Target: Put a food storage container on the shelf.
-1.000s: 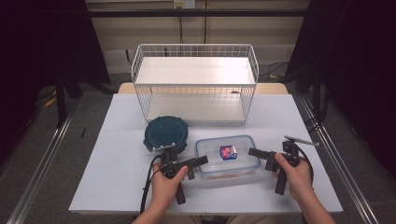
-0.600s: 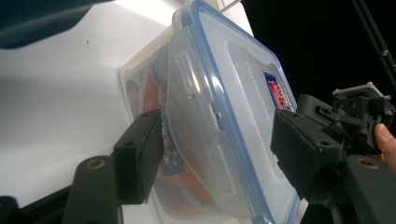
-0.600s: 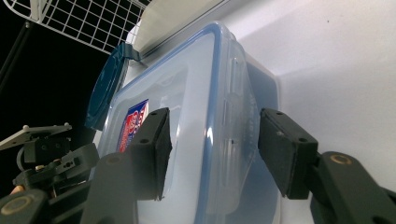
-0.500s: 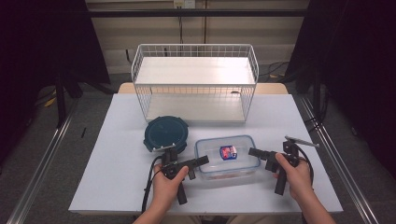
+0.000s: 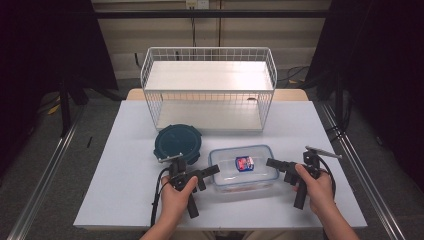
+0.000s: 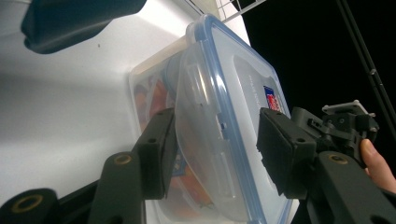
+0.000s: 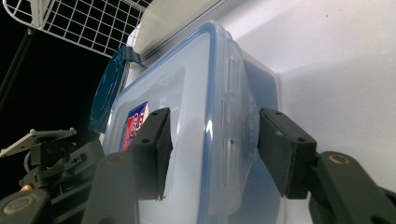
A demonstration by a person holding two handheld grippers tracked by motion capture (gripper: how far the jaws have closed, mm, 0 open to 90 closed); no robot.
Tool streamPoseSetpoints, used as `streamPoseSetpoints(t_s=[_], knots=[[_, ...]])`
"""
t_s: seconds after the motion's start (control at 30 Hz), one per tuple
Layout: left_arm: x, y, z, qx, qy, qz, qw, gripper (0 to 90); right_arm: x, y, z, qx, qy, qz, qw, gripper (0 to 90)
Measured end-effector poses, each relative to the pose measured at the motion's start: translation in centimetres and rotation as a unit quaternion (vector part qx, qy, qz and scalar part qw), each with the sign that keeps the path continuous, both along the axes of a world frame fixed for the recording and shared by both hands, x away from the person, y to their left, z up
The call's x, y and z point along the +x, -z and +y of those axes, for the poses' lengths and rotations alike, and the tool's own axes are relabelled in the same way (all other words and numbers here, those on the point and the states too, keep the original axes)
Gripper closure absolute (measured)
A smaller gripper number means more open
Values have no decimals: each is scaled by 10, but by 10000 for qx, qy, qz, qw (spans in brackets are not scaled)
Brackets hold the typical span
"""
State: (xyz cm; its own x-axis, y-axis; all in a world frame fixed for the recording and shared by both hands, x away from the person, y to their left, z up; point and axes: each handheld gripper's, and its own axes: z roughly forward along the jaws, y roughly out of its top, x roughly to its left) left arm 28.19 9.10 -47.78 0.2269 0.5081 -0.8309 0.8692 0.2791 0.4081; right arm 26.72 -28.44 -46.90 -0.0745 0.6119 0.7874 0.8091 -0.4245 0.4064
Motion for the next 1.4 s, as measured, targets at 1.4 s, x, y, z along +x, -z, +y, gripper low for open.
streamPoseSetpoints(t_s=[1.4], knots=[[-5,-12,5,-92,151,62,9998,554,-6,-9,-5,377,351,-171,9985,554]])
